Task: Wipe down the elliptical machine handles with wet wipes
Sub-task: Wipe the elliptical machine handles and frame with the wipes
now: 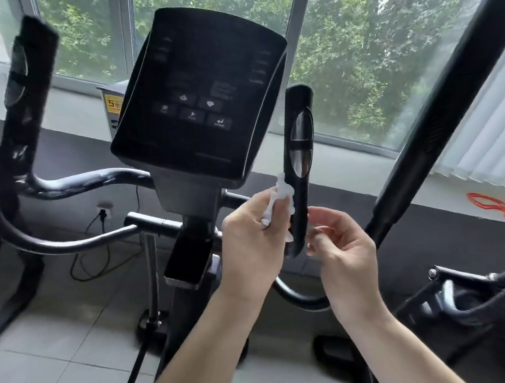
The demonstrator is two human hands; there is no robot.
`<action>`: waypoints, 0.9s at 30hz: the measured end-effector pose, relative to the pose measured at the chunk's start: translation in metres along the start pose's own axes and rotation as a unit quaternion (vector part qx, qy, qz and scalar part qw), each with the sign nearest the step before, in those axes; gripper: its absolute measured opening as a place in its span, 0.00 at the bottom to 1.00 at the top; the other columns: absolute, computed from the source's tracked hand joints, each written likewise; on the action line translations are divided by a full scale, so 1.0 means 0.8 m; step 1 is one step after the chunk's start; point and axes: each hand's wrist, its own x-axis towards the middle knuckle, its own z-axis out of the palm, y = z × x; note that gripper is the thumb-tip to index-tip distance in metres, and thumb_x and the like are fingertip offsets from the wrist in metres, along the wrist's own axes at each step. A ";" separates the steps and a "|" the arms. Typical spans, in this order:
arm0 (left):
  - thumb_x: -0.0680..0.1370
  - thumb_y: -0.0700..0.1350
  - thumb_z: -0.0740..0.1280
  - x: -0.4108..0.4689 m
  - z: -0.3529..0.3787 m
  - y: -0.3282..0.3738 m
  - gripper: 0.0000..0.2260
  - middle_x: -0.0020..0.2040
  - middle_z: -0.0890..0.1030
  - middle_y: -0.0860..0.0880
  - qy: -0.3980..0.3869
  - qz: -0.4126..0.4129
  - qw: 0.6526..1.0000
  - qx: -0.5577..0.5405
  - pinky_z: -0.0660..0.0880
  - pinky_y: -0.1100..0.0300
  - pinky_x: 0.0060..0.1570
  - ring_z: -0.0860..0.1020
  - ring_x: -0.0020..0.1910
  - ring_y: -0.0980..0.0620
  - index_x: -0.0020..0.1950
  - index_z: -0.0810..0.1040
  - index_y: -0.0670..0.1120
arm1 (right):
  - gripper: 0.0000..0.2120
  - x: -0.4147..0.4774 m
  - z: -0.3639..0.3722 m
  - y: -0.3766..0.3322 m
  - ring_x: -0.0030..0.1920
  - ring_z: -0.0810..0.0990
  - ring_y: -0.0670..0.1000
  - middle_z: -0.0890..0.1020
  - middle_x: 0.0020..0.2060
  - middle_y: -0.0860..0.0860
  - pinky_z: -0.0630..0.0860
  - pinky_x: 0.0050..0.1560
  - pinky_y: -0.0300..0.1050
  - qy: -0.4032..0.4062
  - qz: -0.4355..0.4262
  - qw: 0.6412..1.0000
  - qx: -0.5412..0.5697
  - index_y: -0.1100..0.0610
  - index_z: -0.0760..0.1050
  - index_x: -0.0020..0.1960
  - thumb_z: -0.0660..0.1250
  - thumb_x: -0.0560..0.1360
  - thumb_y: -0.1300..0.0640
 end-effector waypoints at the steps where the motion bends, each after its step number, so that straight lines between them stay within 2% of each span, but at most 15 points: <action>1: 0.84 0.52 0.67 -0.003 0.000 -0.008 0.13 0.31 0.81 0.52 0.003 0.004 1.000 0.013 0.81 0.54 0.36 0.83 0.33 0.50 0.41 0.82 0.52 | 0.16 -0.001 0.001 0.001 0.40 0.83 0.47 0.88 0.44 0.52 0.79 0.42 0.38 0.004 0.001 1.000 -0.004 0.57 0.84 0.53 0.63 0.79 0.73; 4: 0.83 0.51 0.68 -0.029 -0.004 -0.049 0.12 0.29 0.76 0.54 -0.012 0.012 0.995 0.099 0.75 0.55 0.33 0.76 0.29 0.53 0.40 0.80 0.52 | 0.16 -0.002 0.002 0.008 0.42 0.83 0.50 0.88 0.45 0.53 0.79 0.43 0.39 0.014 0.006 1.000 -0.005 0.56 0.84 0.54 0.64 0.79 0.73; 6: 0.82 0.50 0.67 -0.048 -0.009 -0.071 0.17 0.27 0.70 0.55 -0.038 0.003 0.990 0.138 0.70 0.59 0.31 0.70 0.27 0.54 0.34 0.70 0.57 | 0.16 -0.003 0.003 0.010 0.43 0.83 0.52 0.88 0.46 0.54 0.79 0.42 0.39 0.018 0.008 1.000 -0.003 0.55 0.84 0.54 0.64 0.79 0.73; 8: 0.83 0.52 0.65 -0.054 -0.013 -0.078 0.19 0.27 0.69 0.54 -0.042 0.004 0.988 0.148 0.69 0.58 0.30 0.70 0.27 0.53 0.33 0.65 0.58 | 0.17 -0.004 0.004 0.012 0.43 0.83 0.54 0.88 0.45 0.54 0.79 0.42 0.39 0.021 0.007 1.000 -0.004 0.55 0.84 0.55 0.64 0.79 0.73; 9: 0.83 0.54 0.64 -0.051 -0.015 -0.076 0.18 0.27 0.70 0.54 -0.038 0.014 0.988 0.147 0.70 0.59 0.30 0.71 0.27 0.53 0.34 0.66 0.58 | 0.17 -0.004 0.005 0.012 0.43 0.83 0.54 0.88 0.45 0.54 0.79 0.42 0.40 0.021 0.006 1.000 -0.004 0.55 0.84 0.55 0.63 0.79 0.73; 11: 0.83 0.55 0.63 -0.039 -0.015 -0.064 0.13 0.29 0.74 0.54 -0.016 0.030 0.992 0.123 0.70 0.65 0.32 0.75 0.29 0.54 0.39 0.77 0.56 | 0.16 -0.004 0.006 0.013 0.43 0.83 0.55 0.87 0.45 0.55 0.79 0.42 0.40 0.021 0.006 1.000 -0.003 0.55 0.83 0.54 0.63 0.80 0.72; 12: 0.84 0.55 0.63 -0.031 -0.014 -0.055 0.13 0.31 0.77 0.54 -0.006 0.028 0.994 0.102 0.70 0.68 0.34 0.78 0.31 0.54 0.47 0.84 0.52 | 0.16 -0.004 0.006 0.013 0.43 0.83 0.55 0.87 0.45 0.55 0.79 0.41 0.39 0.021 0.006 1.000 -0.003 0.55 0.83 0.54 0.63 0.80 0.72; 14: 0.84 0.52 0.65 -0.016 -0.011 -0.035 0.12 0.34 0.81 0.54 0.004 0.023 0.998 0.059 0.74 0.68 0.36 0.81 0.34 0.56 0.60 0.85 0.49 | 0.16 -0.004 0.006 0.012 0.43 0.83 0.54 0.87 0.44 0.54 0.78 0.41 0.39 0.020 0.006 1.000 -0.004 0.55 0.83 0.55 0.63 0.80 0.72; 18: 0.83 0.52 0.68 -0.004 -0.002 -0.009 0.10 0.34 0.82 0.51 0.018 0.005 1.000 -0.002 0.79 0.55 0.35 0.80 0.32 0.51 0.50 0.85 0.48 | 0.15 -0.007 0.005 0.008 0.39 0.83 0.48 0.88 0.41 0.52 0.78 0.42 0.39 0.008 0.010 1.000 0.004 0.56 0.83 0.55 0.63 0.80 0.72; 23: 0.81 0.51 0.72 0.004 0.004 -0.006 0.04 0.38 0.84 0.53 0.052 -0.021 0.998 -0.002 0.81 0.51 0.38 0.82 0.34 0.51 0.52 0.82 0.52 | 0.16 -0.007 0.000 0.008 0.37 0.82 0.45 0.87 0.41 0.52 0.78 0.41 0.39 -0.001 0.013 1.000 0.013 0.58 0.83 0.54 0.63 0.79 0.74; 25: 0.80 0.50 0.73 0.007 0.004 -0.007 0.04 0.39 0.84 0.53 0.053 -0.030 0.998 0.001 0.81 0.48 0.41 0.83 0.36 0.50 0.53 0.82 0.52 | 0.16 -0.008 -0.002 0.009 0.37 0.82 0.46 0.87 0.40 0.53 0.78 0.40 0.38 -0.003 0.019 1.000 0.020 0.58 0.83 0.54 0.63 0.79 0.75; 27: 0.80 0.49 0.73 0.006 0.001 -0.010 0.05 0.39 0.84 0.52 0.032 -0.019 0.999 0.014 0.81 0.51 0.40 0.83 0.35 0.51 0.52 0.82 0.49 | 0.16 -0.010 -0.003 0.011 0.37 0.81 0.46 0.87 0.40 0.54 0.78 0.40 0.37 -0.006 0.021 0.999 0.027 0.59 0.83 0.55 0.63 0.79 0.75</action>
